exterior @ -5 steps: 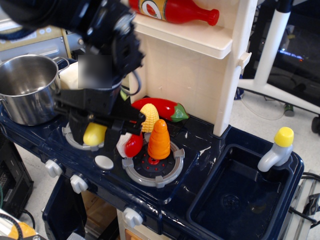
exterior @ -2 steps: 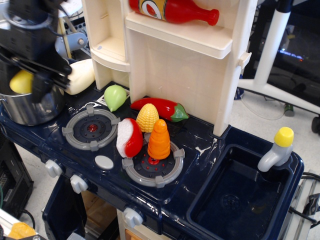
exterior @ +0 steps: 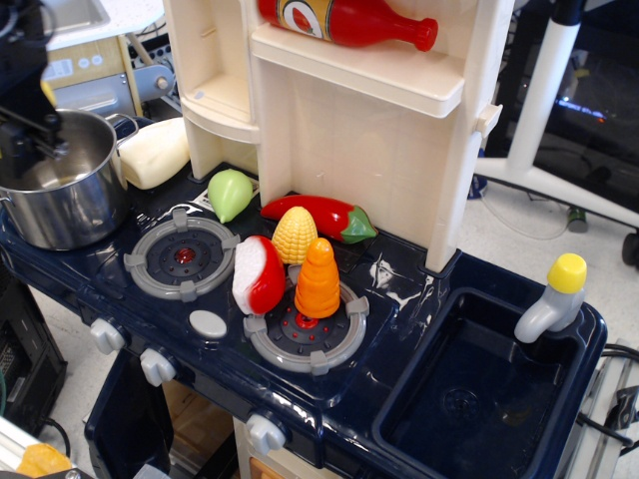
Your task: Put banana in pot or pan
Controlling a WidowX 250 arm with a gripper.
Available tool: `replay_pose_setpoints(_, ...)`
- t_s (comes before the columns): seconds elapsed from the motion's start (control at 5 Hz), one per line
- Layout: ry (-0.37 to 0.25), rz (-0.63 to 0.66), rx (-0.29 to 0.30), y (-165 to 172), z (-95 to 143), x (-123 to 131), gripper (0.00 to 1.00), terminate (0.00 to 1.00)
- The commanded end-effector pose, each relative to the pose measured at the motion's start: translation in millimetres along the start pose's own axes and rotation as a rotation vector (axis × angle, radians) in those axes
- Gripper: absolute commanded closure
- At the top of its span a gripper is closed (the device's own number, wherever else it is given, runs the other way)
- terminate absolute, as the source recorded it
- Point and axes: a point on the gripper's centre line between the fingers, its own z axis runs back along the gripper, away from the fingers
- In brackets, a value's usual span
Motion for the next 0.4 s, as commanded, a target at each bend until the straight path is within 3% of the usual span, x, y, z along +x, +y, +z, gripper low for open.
replay_pose_setpoints(0.0,-0.058,0.048,0.024,-10.8,-0.1,28.0,0.0,0.0)
replay_pose_setpoints(0.2,-0.058,0.048,0.024,-10.8,-0.1,28.0,0.0,1.0)
